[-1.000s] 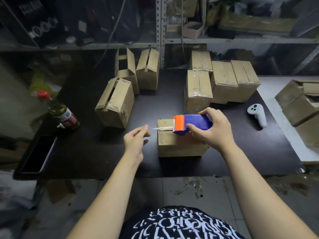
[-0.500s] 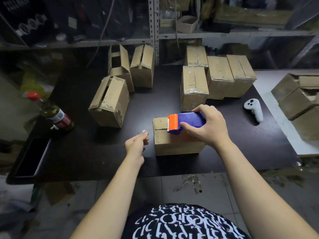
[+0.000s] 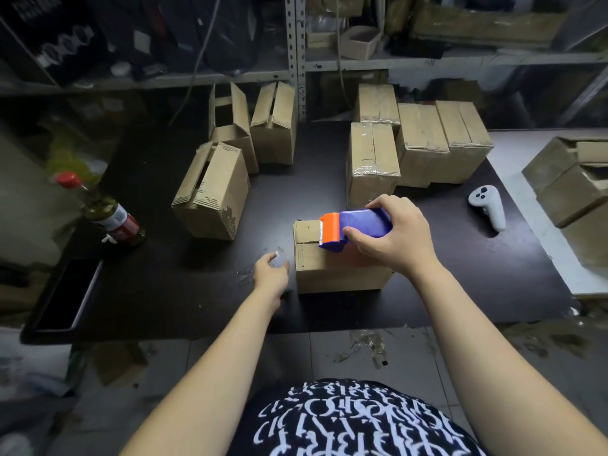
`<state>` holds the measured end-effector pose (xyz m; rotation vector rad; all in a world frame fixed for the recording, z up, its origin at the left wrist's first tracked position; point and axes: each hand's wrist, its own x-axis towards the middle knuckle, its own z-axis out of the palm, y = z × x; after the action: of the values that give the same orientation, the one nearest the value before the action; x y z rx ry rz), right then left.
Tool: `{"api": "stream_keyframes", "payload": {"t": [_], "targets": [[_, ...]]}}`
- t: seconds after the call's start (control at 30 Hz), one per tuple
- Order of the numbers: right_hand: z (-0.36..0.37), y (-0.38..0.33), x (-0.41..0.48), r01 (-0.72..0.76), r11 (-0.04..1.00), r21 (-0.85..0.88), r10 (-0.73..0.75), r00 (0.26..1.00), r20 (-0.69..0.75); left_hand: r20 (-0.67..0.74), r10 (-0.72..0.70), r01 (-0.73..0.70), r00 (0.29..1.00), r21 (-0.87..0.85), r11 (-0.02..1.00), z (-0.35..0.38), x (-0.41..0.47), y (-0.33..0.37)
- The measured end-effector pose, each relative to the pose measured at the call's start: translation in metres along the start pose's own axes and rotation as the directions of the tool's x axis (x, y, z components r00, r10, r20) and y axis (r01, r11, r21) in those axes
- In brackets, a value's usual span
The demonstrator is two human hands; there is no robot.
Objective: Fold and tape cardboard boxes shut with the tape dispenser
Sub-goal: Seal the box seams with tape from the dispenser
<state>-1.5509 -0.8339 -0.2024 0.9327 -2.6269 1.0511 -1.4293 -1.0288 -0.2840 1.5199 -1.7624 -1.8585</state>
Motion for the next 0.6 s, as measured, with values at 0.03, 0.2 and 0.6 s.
{"api": "stream_keyframes", "payload": {"t": [0.03,0.2,0.6], "targets": [[0.000,0.001,0.000,0.000,1.000,0.003,0.000,1.000,-0.001,-0.014,0.034,-0.034,0.999,0.005,0.999,-0.003,-0.001,0.001],[0.001,0.001,-0.001,0.020,1.000,-0.001,-0.020,1.000,-0.005,0.330,0.346,-0.380,0.878,0.041,0.924,-0.013,-0.007,0.034],[-0.024,0.003,-0.005,-0.079,0.957,0.280,0.048,0.992,0.113,0.657,0.358,-0.605,0.663,0.189,0.773,-0.023,0.012,0.058]]}}
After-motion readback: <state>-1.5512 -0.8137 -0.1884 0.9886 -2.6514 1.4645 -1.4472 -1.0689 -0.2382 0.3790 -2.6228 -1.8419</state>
